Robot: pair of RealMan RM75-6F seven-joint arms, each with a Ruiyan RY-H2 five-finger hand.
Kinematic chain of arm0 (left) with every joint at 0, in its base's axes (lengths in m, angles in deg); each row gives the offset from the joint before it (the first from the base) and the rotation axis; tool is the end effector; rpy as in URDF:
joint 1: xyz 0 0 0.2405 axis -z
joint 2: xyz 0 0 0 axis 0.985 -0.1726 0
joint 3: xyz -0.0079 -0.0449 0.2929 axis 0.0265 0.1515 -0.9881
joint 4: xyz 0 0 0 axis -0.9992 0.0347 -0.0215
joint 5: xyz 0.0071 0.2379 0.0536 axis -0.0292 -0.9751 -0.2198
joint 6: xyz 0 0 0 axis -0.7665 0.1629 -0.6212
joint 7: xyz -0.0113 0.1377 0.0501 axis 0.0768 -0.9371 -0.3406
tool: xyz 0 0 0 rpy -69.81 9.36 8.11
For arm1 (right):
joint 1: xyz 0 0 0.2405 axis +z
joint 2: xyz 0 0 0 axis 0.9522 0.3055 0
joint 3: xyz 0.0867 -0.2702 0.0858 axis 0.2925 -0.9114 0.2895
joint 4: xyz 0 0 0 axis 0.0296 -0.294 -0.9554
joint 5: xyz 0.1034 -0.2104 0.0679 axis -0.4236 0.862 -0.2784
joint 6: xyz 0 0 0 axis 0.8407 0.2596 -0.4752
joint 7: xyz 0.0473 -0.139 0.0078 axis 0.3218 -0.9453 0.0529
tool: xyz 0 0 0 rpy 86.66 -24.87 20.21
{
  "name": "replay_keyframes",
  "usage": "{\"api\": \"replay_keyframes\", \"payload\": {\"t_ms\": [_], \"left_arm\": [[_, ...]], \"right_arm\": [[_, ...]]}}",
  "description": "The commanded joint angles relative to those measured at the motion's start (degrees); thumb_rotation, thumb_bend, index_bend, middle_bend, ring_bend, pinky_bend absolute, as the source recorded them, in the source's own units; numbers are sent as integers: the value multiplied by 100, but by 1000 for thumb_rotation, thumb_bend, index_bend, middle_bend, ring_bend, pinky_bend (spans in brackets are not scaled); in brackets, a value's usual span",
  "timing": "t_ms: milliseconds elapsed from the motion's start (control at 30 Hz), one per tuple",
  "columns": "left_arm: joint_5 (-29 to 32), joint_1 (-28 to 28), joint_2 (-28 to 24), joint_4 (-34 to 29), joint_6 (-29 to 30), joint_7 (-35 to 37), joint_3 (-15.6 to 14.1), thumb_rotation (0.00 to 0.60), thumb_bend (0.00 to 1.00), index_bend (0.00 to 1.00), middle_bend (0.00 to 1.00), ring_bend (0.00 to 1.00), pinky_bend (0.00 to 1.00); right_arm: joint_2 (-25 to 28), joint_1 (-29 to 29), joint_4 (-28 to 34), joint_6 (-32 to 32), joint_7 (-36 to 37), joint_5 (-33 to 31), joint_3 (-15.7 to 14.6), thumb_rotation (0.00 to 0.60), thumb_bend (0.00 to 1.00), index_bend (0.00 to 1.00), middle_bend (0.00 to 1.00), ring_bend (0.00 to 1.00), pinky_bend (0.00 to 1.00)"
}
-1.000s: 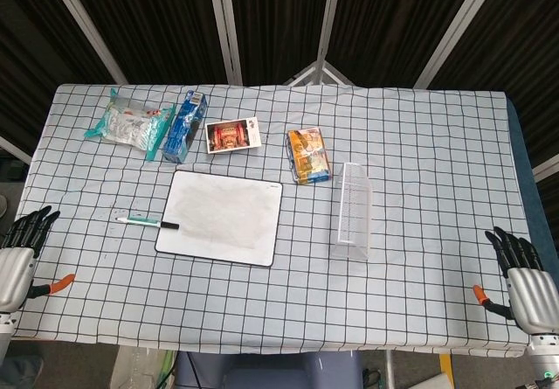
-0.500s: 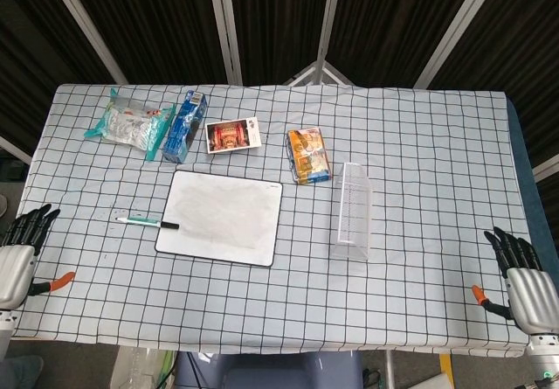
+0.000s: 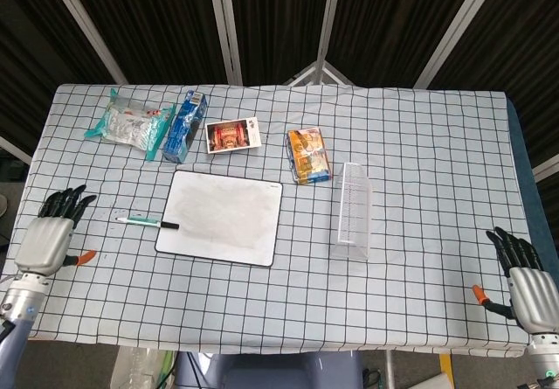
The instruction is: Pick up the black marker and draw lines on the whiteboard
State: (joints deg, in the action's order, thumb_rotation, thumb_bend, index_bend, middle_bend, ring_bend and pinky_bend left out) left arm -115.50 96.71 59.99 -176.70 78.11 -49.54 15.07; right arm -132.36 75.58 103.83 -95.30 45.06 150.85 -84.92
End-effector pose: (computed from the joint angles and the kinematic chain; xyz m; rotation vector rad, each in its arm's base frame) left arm -0.3372 0.2772 0.0968 -1.5555 -0.9025 -0.7699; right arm -0.3692 -0.1735 0.1580 1.3513 -1.1004 0.8976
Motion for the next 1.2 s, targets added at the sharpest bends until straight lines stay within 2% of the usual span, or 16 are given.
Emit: {"api": "replay_keyframes", "payload": {"t_ms": [33,233,600,967,1200], "left_arm": [[454,402,355,294,-539,-311,195,600,292,301,3,0,0],[938,826,798,754,-1085,-720,304,600,381,382,35,0,0],[1454,1331,1487,1552,-1692,-965,343,600,403,413,43,0,0],[1562,1534,1886,1913,-1848,-1002,256,600,427,428,49,0,0],[1582,1579,1993,2013,-1844,-951,219,600,479,474,56,0,0]], "right_arm": [[6,6,11,22,6,-20,0,600,299,0,0,0,0],[23,9,24,60,56,-96,21,600,299,0,0,0,0],[76,-10,36,67,153,-148,33,600,300,0,0,0,0],[93,-38,24,45,206,-156,30,600,299,0,0,0,0],[92,-36,21,53,215,-159,34,600,299,0,0,0,0]]}}
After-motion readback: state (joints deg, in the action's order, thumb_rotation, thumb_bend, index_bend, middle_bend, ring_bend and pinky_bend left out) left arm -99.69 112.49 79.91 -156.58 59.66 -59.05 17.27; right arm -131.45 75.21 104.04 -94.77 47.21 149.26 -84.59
